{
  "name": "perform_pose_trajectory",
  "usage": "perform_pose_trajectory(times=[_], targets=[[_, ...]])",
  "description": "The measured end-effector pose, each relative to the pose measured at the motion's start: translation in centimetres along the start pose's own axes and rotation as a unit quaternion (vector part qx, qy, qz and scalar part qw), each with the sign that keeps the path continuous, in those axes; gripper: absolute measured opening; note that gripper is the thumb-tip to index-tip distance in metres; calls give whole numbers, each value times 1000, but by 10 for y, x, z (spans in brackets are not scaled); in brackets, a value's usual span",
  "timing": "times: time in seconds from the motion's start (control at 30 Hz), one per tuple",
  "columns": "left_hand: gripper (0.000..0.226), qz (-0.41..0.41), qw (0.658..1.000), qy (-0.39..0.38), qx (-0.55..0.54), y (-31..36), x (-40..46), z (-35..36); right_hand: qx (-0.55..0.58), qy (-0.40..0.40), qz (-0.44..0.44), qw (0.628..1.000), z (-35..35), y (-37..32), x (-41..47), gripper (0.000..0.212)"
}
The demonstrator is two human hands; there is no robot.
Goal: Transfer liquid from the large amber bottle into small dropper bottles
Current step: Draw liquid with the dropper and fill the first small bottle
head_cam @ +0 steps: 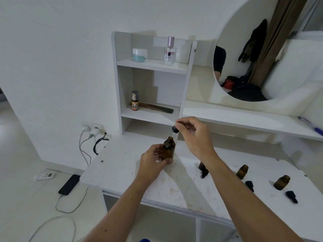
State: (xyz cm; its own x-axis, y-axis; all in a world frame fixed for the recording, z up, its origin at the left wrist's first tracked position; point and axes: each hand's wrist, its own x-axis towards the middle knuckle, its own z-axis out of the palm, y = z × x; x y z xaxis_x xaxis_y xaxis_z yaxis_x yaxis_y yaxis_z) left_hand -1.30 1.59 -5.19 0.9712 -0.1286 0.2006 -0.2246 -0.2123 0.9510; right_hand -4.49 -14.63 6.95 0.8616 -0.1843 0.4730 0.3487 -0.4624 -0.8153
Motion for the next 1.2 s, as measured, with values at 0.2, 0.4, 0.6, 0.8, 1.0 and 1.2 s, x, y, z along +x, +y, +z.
perform_pose_trajectory(times=[0.2,0.4,0.6,0.8,1.0,1.2], targets=[[64,6,999,24,22,0,-8,-1,14,45,-29,998,-17,-18,2,8],[58,-11,997,72,12,9,-27,2,43,81,-27,995,-41,-27,3,11],[33,-6,999,47,-10,21,-51,23,35,108,-14,993,-78,-16,-17,13],[40,6,999,-32,-29,35,-48,66,22,134,19,991,-113,10,-44,10],[48,27,997,-72,-20,39,-33,105,1,136,36,990,-123,28,-54,12],[42,20,996,-85,-15,38,-21,111,7,136,53,989,-117,39,-51,11]])
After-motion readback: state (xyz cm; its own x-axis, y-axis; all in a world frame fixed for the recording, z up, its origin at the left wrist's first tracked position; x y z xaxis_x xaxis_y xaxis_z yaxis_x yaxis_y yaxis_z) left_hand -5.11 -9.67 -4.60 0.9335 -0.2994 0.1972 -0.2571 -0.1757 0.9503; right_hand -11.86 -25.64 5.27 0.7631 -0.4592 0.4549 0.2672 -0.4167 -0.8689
